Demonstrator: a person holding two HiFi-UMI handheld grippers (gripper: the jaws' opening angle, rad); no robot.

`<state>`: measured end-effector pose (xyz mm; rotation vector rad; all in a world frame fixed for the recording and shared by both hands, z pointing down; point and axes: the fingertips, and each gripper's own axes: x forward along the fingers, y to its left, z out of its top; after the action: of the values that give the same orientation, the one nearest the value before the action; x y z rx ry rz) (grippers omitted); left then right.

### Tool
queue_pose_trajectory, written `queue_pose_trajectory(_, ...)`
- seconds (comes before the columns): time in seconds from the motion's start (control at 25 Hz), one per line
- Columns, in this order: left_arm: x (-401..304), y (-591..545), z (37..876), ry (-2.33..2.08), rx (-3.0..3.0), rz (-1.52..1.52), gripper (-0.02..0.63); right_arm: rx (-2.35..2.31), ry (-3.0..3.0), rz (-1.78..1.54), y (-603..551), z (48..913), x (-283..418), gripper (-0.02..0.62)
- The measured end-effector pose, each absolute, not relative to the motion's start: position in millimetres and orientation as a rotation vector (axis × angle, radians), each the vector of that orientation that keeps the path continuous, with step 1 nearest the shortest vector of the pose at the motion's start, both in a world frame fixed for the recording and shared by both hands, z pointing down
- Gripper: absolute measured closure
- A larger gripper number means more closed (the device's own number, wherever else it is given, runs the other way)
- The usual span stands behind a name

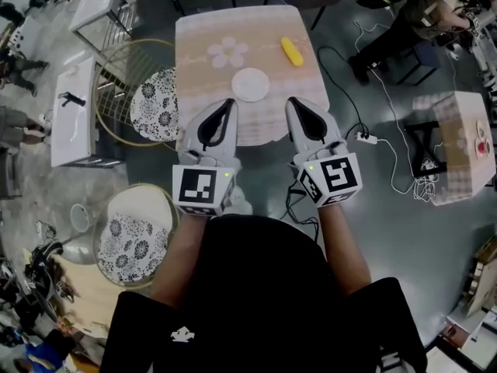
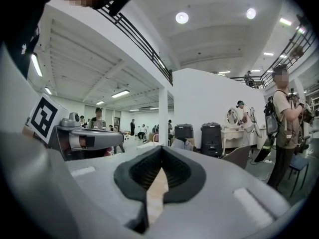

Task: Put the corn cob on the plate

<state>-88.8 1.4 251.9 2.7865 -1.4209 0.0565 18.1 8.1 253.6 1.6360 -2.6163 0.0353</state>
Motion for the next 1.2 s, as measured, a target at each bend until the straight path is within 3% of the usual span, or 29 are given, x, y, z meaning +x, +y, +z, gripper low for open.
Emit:
queue_pose_trajectory(0.52, -101, -38, 256, -1.378, 2.803, 0.061, 0.598, 1.659, -2.576, 0.059, -30, 262, 11, 0.594)
queue_pose_trajectory(1.2, -62, -122, 271, -1.467, 2.700, 0.094, 0.597, 1.605, -2.593, 0.128, -125, 281, 66, 0.594)
